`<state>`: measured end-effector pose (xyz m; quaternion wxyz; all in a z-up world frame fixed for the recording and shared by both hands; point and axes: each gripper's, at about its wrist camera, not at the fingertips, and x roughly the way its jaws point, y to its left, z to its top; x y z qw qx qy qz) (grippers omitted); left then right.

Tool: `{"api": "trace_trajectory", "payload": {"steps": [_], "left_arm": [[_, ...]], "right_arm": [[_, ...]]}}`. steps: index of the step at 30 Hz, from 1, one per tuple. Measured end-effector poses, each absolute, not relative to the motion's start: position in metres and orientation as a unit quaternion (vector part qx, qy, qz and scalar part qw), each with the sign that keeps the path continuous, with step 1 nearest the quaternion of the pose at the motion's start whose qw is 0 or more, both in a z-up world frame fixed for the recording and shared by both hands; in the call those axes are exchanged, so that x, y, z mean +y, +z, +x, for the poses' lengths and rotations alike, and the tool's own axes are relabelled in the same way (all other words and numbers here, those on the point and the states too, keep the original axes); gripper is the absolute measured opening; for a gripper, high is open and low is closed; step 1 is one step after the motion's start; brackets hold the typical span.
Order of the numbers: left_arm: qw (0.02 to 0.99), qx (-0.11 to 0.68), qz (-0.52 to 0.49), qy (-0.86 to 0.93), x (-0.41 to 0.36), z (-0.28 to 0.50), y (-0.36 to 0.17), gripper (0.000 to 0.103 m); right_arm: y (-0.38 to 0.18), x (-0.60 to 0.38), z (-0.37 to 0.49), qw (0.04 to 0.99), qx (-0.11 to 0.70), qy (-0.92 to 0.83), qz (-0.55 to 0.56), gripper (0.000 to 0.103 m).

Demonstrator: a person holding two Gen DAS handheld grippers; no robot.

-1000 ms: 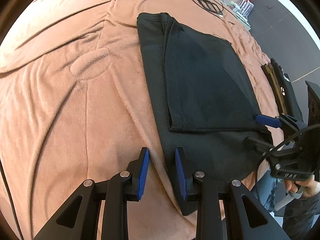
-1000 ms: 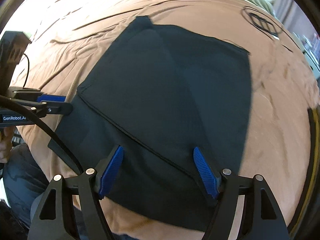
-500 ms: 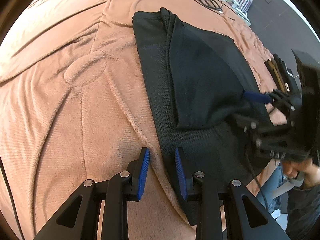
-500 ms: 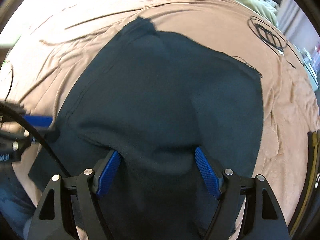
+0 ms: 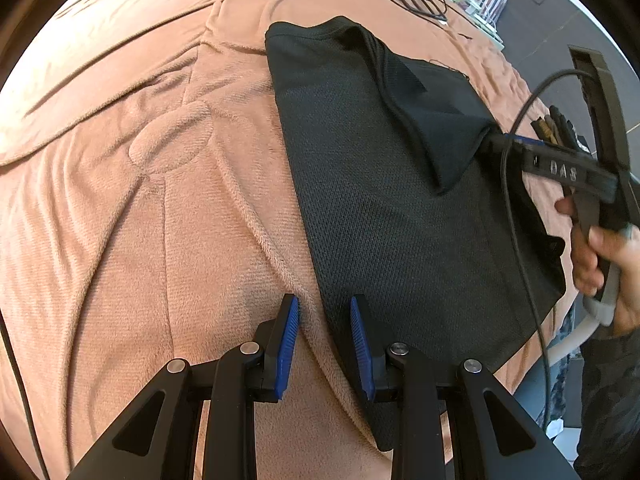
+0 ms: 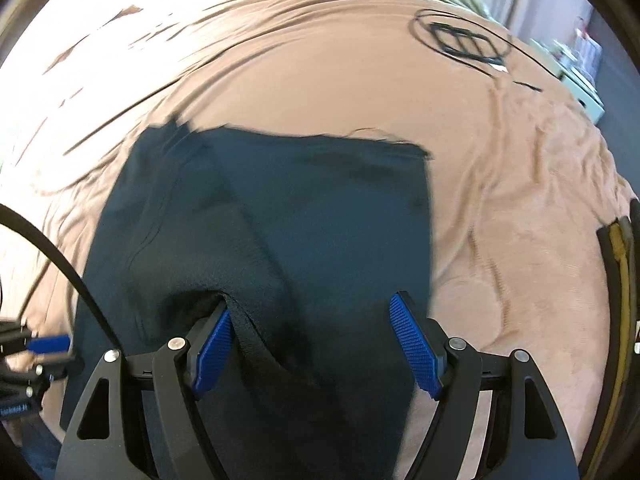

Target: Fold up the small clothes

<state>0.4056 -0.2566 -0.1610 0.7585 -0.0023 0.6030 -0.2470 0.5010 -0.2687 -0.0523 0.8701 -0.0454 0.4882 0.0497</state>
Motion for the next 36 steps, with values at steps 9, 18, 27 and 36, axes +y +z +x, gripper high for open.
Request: {"api": "trace_trajectory", "payload": {"steps": [9, 18, 27, 36], "left_arm": [[0.758, 0.603, -0.003, -0.248, -0.255, 0.405, -0.161, 0.029], [0.756, 0.605, -0.014, -0.25, -0.251, 0.407, -0.158, 0.029], [0.756, 0.604, -0.023, -0.25, -0.244, 0.408, -0.157, 0.029], [0.755, 0.606, -0.022, -0.249, -0.246, 0.409, -0.158, 0.029]], "right_arm": [[-0.053, -0.311, 0.524, 0.878, 0.477, -0.027, -0.003, 0.074], [-0.044, -0.322, 0.512, 0.883, 0.468, -0.004, 0.024, 0.074], [-0.053, -0.325, 0.502, 0.869, 0.481, 0.088, 0.074, 0.031], [-0.067, -0.342, 0.507, 0.859, 0.498, 0.075, 0.09, 0.0]]}}
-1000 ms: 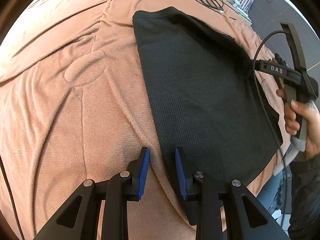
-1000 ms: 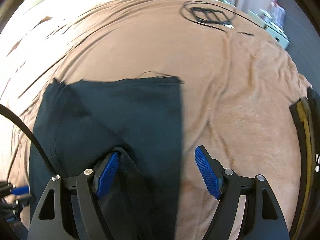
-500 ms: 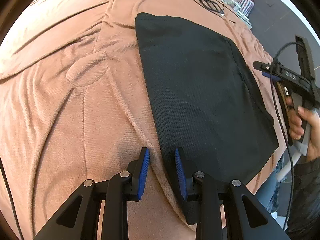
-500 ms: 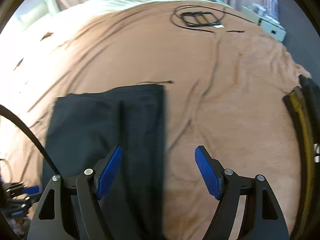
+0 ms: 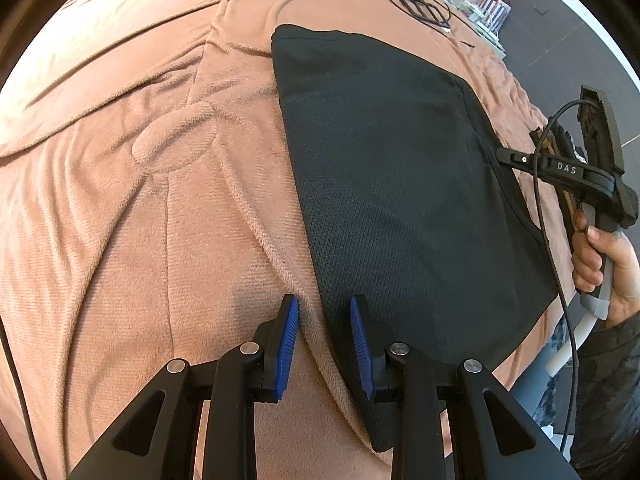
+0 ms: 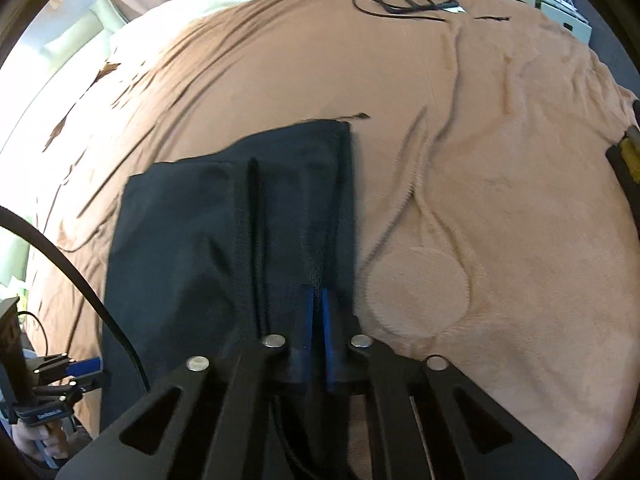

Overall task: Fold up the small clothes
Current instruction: 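Grasp the folded shirt end with the left tool while the right tool grasps it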

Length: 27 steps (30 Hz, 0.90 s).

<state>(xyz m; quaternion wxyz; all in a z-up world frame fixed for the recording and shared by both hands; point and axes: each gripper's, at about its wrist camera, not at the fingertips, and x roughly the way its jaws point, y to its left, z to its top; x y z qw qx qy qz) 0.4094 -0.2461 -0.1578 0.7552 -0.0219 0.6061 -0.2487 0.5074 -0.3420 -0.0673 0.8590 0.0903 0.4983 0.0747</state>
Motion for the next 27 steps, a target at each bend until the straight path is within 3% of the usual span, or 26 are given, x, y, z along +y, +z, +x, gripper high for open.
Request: {"api": "trace_trajectory", "payload": {"steps": [11, 13, 15, 16, 17, 27], "left_arm": [[0.756, 0.605, -0.025, -0.25, -0.247, 0.412, -0.152, 0.029], [0.76, 0.6, -0.034, -0.245, -0.243, 0.416, -0.147, 0.029], [0.762, 0.599, -0.043, -0.242, -0.239, 0.421, -0.143, 0.039], [0.763, 0.598, -0.049, -0.241, -0.237, 0.423, -0.142, 0.043], [0.765, 0.596, -0.053, -0.24, -0.237, 0.427, -0.14, 0.046], [0.765, 0.588, -0.11, -0.239, -0.235, 0.466, -0.146, 0.046]], "right_arm": [[-0.057, -0.335, 0.485, 0.863, 0.495, 0.068, 0.074, 0.001], [-0.053, -0.338, 0.483, 0.863, 0.493, 0.076, 0.08, 0.014], [-0.051, -0.341, 0.481, 0.862, 0.49, 0.089, 0.092, 0.06], [-0.049, -0.344, 0.478, 0.868, 0.479, 0.088, 0.095, 0.063], [-0.048, -0.347, 0.478, 0.87, 0.475, 0.089, 0.097, 0.063], [-0.072, -0.378, 0.483, 0.841, 0.475, 0.178, 0.19, 0.063]]}}
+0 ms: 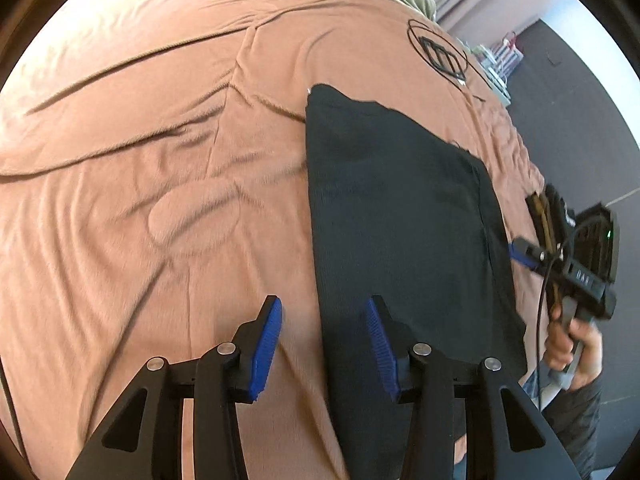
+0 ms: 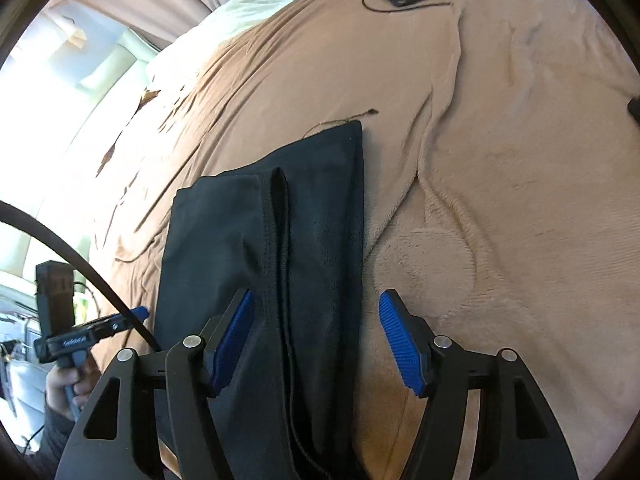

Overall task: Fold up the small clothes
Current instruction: 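Grasp the folded shirt end with the left tool while the right tool grasps it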

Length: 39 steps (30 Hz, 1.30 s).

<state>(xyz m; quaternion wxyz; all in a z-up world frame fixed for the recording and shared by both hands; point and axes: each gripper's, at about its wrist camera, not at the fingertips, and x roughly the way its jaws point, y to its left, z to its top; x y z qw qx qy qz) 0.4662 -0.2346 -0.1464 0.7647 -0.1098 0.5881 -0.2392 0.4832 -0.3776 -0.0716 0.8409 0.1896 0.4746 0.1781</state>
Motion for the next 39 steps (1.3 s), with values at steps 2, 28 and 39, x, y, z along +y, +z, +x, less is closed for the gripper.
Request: {"api": "trace_trajectory", "payload": {"steps": [2, 28, 39], "left_arm": [[0.762, 0.589, -0.12, -0.24, -0.235, 0.474, -0.149, 0.046], [0.771, 0.569, -0.17, -0.229, -0.268, 0.567, -0.163, 0.025], [0.785, 0.549, -0.166, -0.234, -0.273, 0.566, -0.146, 0.004]], "right_arm": [[-0.078, -0.384, 0.489, 0.831, 0.472, 0.202, 0.214, 0.063], [-0.093, -0.38, 0.545, 0.815, 0.463, 0.279, 0.208, 0.035], [-0.059, -0.351, 0.522, 0.843, 0.445, 0.261, 0.149, 0.009]]}}
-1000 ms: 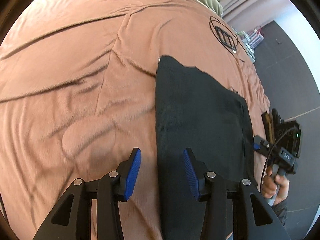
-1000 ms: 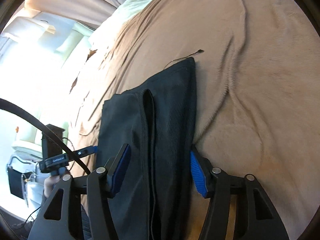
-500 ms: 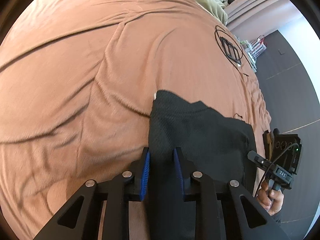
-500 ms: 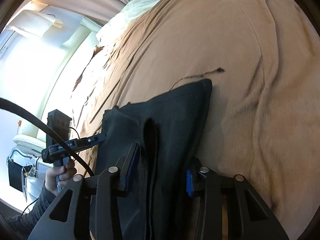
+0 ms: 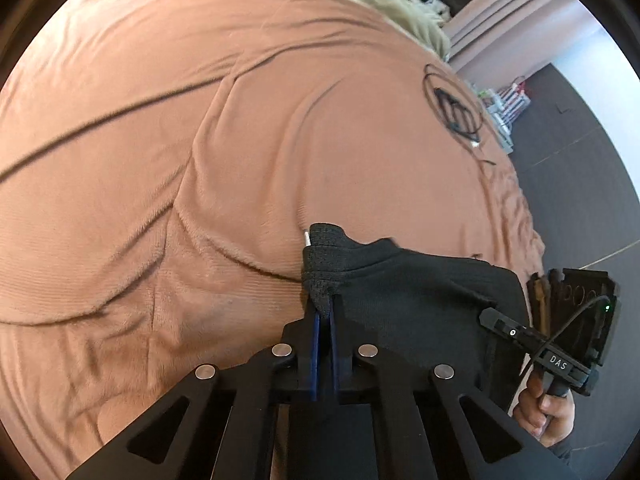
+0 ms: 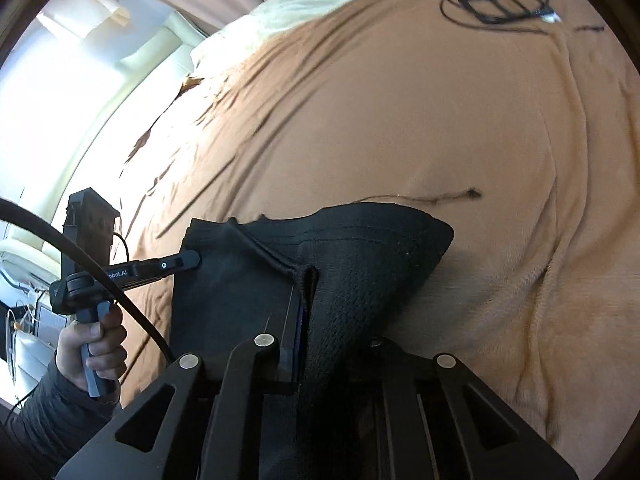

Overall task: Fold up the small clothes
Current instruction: 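Grasp the folded shirt end with the left tool while the right tool grasps it, then lift the folded shirt off the bed with both tools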

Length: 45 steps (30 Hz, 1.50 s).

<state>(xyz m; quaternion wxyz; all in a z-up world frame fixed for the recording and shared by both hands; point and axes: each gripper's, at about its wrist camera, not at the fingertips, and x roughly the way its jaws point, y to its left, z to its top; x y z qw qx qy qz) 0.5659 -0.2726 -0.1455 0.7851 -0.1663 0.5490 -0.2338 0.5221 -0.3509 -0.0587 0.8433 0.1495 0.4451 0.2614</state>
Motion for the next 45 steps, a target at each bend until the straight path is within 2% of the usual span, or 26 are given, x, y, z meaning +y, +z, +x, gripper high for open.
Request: {"api": "trace_trajectory", "payload": {"steps": [9, 33, 45], "left_arm": [[0.804, 0.508, -0.178, -0.254, -0.26, 0.532, -0.084, 0.004], [0.853, 0.384, -0.182, -0.304, -0.207, 0.419, 0.082, 0.004], [0.874, 0.331, -0.191, -0.299, -0.158, 0.36, 0.147, 0.004]], "right_arm": [[0.0, -0.338, 0.458, 0.867, 0.407, 0.259, 0.128, 0.008], [0.163, -0.321, 0.217, 0.919, 0.292, 0.258, 0.054, 0.008], [0.192, -0.296, 0.156, 0.923, 0.255, 0.287, 0.037, 0.008]]}}
